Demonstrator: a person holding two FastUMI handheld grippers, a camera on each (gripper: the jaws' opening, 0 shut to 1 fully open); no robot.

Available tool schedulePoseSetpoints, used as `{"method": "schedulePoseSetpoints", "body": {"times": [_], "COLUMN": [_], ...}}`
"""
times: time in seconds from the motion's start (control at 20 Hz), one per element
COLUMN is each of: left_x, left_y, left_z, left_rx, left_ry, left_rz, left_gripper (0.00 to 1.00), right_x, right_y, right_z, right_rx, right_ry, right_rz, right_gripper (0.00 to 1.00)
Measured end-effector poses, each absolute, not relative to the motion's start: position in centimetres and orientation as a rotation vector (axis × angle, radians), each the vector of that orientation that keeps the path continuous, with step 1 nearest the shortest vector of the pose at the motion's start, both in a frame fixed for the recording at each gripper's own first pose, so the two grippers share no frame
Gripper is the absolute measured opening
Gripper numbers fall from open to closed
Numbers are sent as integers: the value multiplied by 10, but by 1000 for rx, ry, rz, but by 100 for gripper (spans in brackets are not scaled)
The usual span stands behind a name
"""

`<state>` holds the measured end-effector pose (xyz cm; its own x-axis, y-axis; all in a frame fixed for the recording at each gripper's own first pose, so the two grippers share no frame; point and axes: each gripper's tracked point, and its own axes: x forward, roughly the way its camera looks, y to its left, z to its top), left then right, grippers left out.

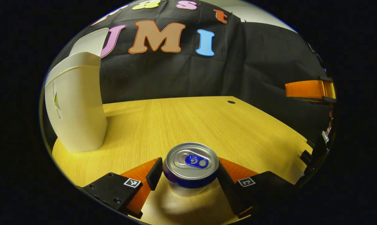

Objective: Press the lid of the desktop garbage bin to open it, pick up the crumpled paper on the desktop and throw it into the bin, then pick up the pop can on the desktop and drop it into the bin, and finally close the garbage bin lid.

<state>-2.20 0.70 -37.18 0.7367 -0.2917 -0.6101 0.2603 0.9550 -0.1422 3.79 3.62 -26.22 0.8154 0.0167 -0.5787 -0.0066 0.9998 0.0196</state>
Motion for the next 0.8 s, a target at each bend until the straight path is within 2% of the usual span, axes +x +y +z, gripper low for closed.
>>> {"method": "schedulePoseSetpoints", "body": {"times": [0.1,0.4,0.8], "left_x": [-22,1,50], "left_y": [9,18,28], "left_z": [-372,-335,-217], "left_rx": [-47,-56,-55], "left_ry": [677,607,382], "left_rz": [-293,-284,-303], "left_gripper": [80,78,77], "right_x": [34,26,33], "right_y": [37,48,87], "right_z": [-262,-263,-250], "right_rx": [12,22,44], "right_ry": [622,626,594], "right_rz": [13,30,98], "right_gripper": [96,98,96]}}
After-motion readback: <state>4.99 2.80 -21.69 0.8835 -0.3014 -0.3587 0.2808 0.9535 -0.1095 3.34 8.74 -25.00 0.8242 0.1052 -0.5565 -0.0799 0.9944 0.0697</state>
